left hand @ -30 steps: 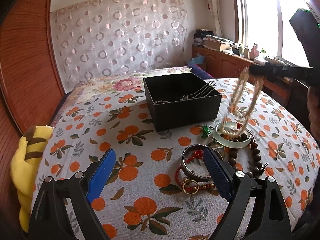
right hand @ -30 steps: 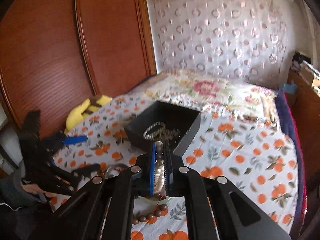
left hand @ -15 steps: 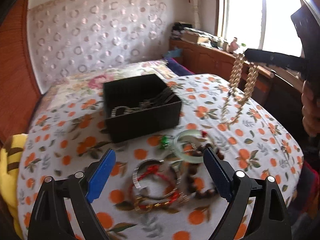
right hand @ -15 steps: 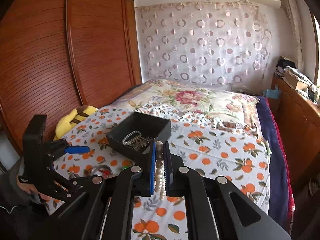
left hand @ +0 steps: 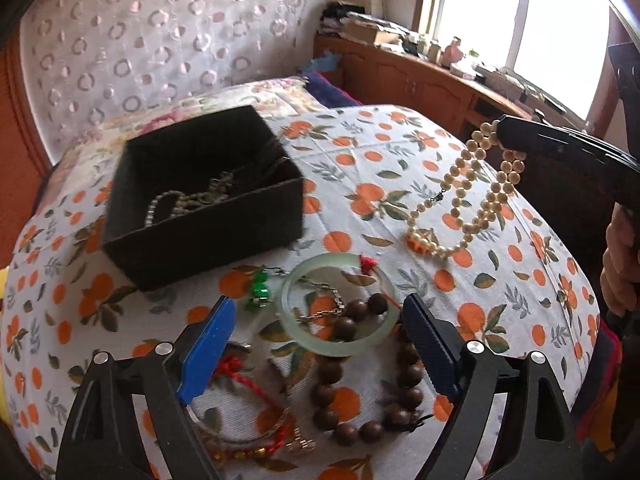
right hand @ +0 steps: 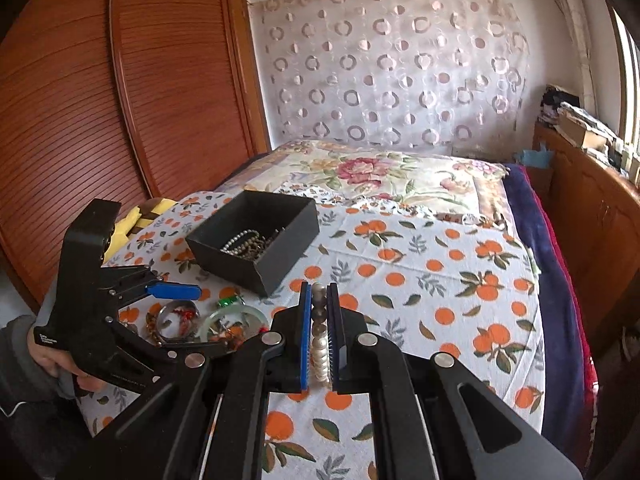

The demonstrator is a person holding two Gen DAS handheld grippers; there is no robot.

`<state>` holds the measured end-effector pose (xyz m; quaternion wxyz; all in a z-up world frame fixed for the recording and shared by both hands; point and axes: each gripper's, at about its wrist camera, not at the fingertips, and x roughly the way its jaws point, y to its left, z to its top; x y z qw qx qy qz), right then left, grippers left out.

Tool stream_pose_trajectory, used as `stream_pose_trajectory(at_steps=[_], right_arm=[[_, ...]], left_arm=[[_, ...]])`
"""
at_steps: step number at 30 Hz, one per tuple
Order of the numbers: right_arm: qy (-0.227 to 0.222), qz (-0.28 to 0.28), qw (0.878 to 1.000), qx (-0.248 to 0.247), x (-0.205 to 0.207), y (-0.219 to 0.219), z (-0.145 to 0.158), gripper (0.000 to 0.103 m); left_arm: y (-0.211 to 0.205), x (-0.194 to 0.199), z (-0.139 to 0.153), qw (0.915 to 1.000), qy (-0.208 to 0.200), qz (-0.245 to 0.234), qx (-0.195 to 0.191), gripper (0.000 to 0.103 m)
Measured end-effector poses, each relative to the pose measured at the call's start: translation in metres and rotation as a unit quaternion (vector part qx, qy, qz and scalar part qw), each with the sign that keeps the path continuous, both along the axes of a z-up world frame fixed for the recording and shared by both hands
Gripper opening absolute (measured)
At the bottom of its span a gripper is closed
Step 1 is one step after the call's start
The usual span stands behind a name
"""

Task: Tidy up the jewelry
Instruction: 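Grasp the jade bangle with the left tool while the right tool holds the necklace, then lower the bangle and necklace into the black box and open both tools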

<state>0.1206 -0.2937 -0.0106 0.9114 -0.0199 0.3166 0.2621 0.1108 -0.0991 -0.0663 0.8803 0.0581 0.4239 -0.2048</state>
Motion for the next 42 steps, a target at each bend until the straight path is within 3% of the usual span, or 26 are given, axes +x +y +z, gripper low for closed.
stream_pose_trajectory(at_steps=[5,11,14,16,23,32,38,42], right_arm=[[0.008,-0.004,1.0,0.006,0.0,-0.006,-0.007,0.008],[0.013,-0.001,1.0,0.004,-0.002,-0.006,-0.013,0.009],[0.013,0.0,1.0,0.003,-0.004,-0.005,-0.013,0.008],[0.013,0.001,1.0,0.003,-0.004,-0.005,-0.013,0.009],[0.011,0.009,1.0,0.002,-0.006,0.002,-0.012,0.008],[-0.008,0.032,0.999,0.006,0.001,0.024,0.021,0.008],[-0.044,0.055,0.998,-0.003,0.005,0.056,0.053,0.008],[-0.055,0.067,0.996,0.007,0.012,0.077,0.069,0.008]], left_arm=[[-0.016,0.01,-0.01,0.9993,0.02,-0.008,0.029,0.082],[-0.025,0.014,-0.012,0.9989,0.014,-0.014,0.043,0.082],[-0.026,0.013,-0.01,0.999,0.01,-0.016,0.04,0.068],[-0.028,0.01,-0.01,0.9985,0.001,-0.017,0.052,0.068],[-0.014,-0.006,0.005,0.9991,-0.029,-0.007,0.028,0.068],[0.021,-0.012,0.047,0.9979,-0.06,0.023,-0.008,0.068],[0.044,-0.019,0.078,0.9943,-0.1,0.037,0.005,0.068],[0.059,-0.019,0.085,0.9944,-0.096,0.045,0.002,0.068]])
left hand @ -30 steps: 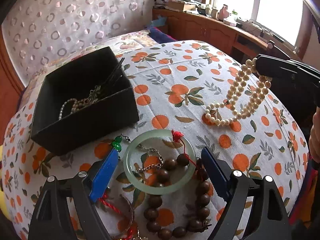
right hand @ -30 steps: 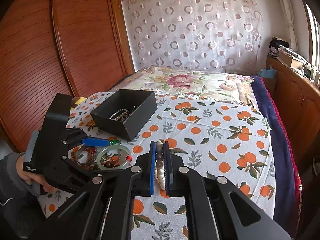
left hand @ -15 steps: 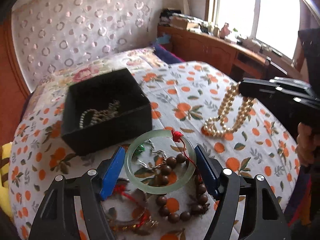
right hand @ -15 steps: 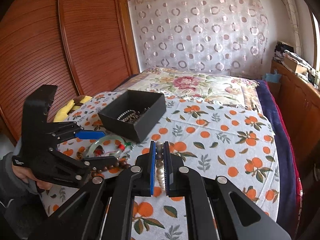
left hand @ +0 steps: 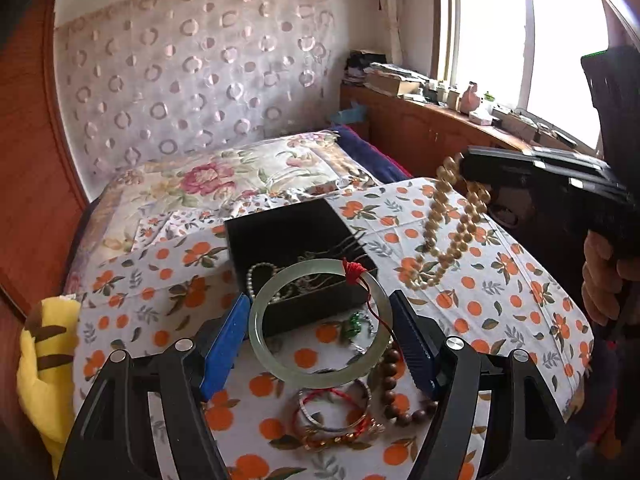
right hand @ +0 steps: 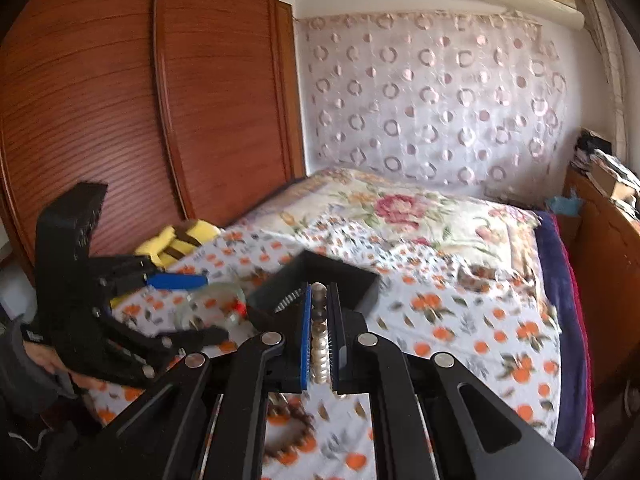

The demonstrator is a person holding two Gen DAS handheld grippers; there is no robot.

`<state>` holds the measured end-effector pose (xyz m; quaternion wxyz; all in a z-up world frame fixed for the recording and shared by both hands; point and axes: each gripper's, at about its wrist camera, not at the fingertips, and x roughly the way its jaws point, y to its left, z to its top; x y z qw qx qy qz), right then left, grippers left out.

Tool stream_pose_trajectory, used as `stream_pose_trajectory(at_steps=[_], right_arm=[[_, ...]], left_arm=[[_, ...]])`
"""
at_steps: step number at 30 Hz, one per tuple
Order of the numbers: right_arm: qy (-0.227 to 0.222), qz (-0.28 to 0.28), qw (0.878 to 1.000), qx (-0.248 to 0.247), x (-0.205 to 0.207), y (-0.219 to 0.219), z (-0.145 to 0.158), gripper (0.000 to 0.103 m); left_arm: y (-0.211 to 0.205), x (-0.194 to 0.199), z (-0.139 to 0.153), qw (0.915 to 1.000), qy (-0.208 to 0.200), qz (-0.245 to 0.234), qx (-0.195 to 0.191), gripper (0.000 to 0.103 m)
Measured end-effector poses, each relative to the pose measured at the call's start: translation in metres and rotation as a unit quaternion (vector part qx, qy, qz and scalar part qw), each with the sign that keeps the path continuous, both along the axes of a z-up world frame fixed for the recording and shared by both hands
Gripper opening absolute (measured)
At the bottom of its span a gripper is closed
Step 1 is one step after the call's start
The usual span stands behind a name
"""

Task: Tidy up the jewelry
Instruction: 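Lower the bangle and necklace into the black box and open both tools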

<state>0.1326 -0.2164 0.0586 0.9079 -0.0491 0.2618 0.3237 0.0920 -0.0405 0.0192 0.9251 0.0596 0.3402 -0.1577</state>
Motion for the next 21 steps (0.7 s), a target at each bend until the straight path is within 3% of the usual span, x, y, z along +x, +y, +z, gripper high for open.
stream_pose_trajectory(at_steps=[5,11,17,21], right_arm=[[-0.023,0.001,1.0,-0.01,0.017,0.024,0.016,0.008],[-0.025,-0.016,0.999,-0.016,0.053,0.042,0.014,0.008],[0.024,-0.032,0.999,-0.002,0.102,0.042,-0.002,0.008],[0.049,-0.032,0.998,-0.019,0.122,0.048,-0.02,0.009]], left_arm=[[0.014,-0.004,0.009,0.9998,-0.016,0.007,0.01,0.068],[0.028,-0.001,0.01,0.9996,-0.018,0.019,0.01,0.068],[0.034,0.009,0.012,0.9995,-0.02,0.021,0.009,0.068],[0.038,0.018,0.01,0.9993,-0.022,0.028,0.01,0.068]])
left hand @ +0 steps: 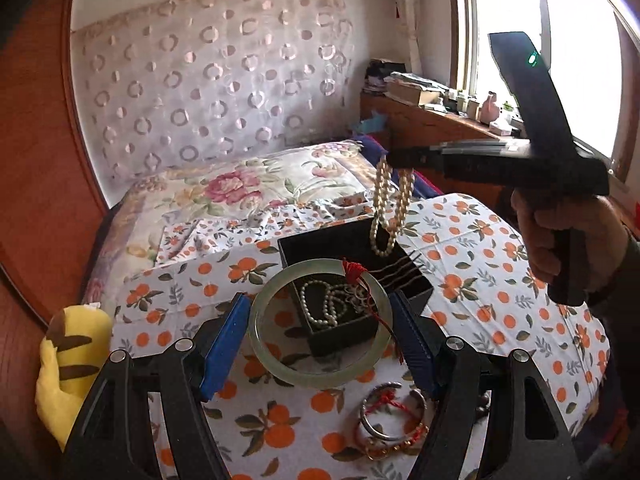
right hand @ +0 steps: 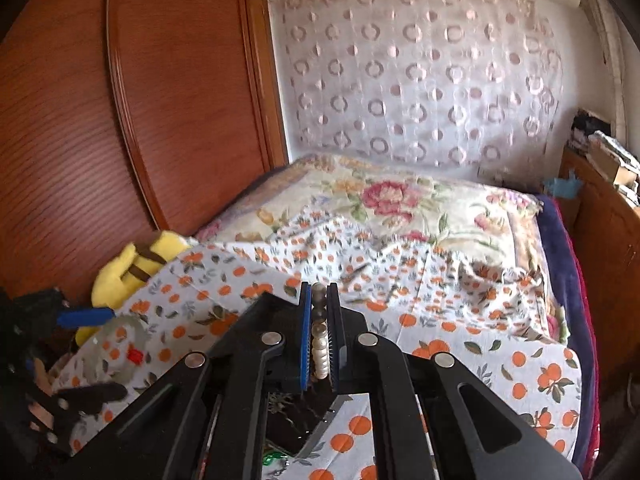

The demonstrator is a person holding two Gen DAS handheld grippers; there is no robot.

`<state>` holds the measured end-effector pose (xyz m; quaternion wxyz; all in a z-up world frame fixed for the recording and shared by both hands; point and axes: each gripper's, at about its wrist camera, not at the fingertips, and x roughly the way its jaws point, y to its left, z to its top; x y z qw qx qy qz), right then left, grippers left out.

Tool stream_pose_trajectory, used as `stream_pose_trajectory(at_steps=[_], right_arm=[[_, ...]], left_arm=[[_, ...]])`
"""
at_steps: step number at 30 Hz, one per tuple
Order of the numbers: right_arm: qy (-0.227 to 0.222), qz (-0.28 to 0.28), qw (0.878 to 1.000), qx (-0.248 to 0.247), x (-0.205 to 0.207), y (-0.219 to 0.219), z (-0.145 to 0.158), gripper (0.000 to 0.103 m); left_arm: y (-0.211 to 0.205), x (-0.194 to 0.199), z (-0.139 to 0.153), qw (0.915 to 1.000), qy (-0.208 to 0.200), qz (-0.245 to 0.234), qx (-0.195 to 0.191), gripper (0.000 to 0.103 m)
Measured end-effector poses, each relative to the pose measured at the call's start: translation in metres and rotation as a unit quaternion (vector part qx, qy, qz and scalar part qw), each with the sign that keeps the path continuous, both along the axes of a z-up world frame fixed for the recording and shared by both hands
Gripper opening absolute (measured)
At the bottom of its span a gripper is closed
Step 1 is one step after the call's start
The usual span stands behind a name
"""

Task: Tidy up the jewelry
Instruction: 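Lower the bangle and necklace into the black box and open both tools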

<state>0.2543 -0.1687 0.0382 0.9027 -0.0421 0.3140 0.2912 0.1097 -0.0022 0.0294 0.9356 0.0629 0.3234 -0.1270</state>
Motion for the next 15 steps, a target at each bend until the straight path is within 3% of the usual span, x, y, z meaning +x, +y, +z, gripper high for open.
stream_pose_trajectory(at_steps=[2,4,15], right_arm=[[0.007,-0.007,1.0,-0.003,0.002,0.001,-0.008,0.013],[0.013,-0.008,1.0,-0.001,0.0,0.001,-0.013,0.03],[0.002,-0.009,1.0,-0.03,-0.032,-0.023,-0.024,0.031]], left_arm=[[0.003,0.006,-0.003,1.0,0.003,0.005,-0.003,0.068],[0.004,0.011,-0.004,0.9999,0.005,0.007,-0.006,0.068],[-0.017,0.052,-0.016,0.9998,0.021,-0.002,-0.006,0.068]])
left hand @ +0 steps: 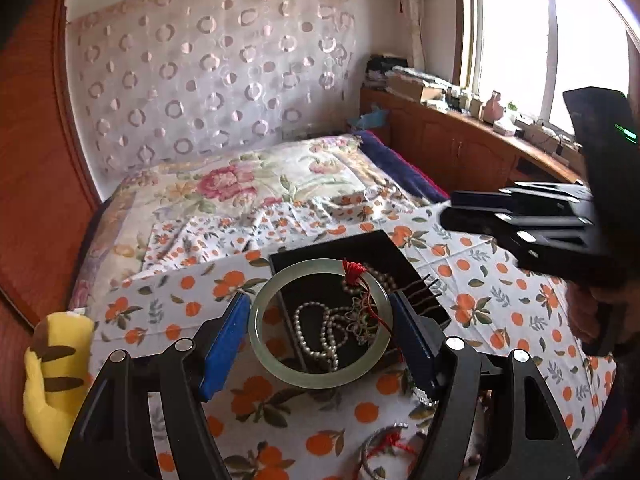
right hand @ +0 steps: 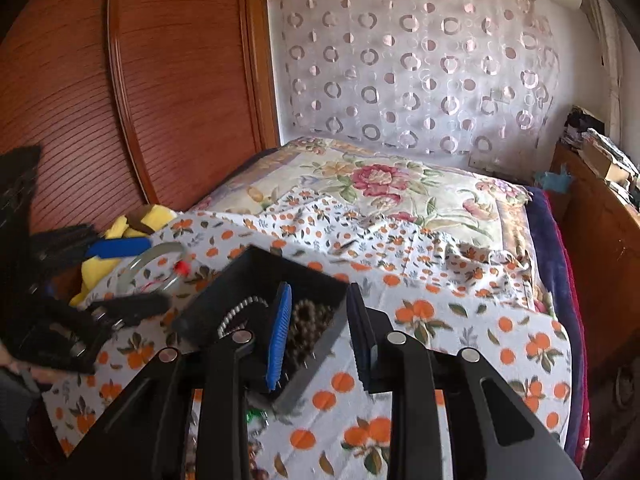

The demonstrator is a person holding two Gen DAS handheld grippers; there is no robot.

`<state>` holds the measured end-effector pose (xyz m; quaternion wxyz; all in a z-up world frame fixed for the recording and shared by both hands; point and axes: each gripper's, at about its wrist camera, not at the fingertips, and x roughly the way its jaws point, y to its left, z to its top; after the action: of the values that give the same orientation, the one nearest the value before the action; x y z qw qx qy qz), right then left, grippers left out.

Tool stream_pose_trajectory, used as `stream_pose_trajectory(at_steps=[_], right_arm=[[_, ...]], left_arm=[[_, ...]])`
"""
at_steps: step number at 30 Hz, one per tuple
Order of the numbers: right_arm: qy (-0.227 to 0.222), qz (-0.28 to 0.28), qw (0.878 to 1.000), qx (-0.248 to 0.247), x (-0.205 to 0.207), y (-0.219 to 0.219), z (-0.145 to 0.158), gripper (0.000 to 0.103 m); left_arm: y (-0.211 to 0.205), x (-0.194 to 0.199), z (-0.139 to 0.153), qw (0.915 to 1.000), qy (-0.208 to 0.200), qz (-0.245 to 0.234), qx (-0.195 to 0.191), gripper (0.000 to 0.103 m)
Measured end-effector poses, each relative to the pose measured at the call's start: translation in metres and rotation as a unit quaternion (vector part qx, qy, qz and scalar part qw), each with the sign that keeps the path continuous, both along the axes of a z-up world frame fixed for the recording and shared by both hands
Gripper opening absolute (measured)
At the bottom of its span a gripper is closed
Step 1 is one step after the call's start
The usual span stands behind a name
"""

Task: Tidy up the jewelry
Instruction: 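Lower the bangle and necklace into the black box and open both tools, then withdraw both tools from the box toward the remaining bracelets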

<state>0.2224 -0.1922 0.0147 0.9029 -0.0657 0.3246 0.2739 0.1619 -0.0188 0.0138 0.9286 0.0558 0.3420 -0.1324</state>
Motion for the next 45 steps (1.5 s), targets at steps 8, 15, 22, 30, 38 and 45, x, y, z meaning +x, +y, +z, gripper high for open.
stream_pose_trajectory(at_steps=[8,15,22,30,38,45], right_arm=[[0.0,0.0,1.0,0.006,-0.025,-0.03,-0.015,0.031],[0.006,0.002,1.0,0.016,-0.041,-0.045,-0.03,0.031],[0.012,0.005,1.0,0.007,-0.054,-0.045,-0.037,0.031],[0.03,0.033,0.999,-0.027,-0.086,-0.025,-0.065,0.031],[0.061,0.059,0.995,-0.052,-0.104,-0.009,-0.086,0.031],[0.072,0.055,0.994,-0.067,-0.103,-0.008,-0.098,0.014]], left_arm=[[-0.028,0.032,-0.022,0.9994,0.021,-0.001,0.026,0.068],[-0.039,0.04,-0.034,0.9986,0.03,0.002,0.043,0.069],[-0.036,0.016,-0.022,0.999,0.015,-0.006,0.041,0.076],[-0.029,-0.039,-0.028,0.999,0.013,-0.029,0.032,0.077],[-0.007,-0.087,-0.049,0.9993,0.025,-0.021,0.019,0.077],[0.011,-0.099,-0.067,0.999,0.042,0.002,0.012,0.077]])
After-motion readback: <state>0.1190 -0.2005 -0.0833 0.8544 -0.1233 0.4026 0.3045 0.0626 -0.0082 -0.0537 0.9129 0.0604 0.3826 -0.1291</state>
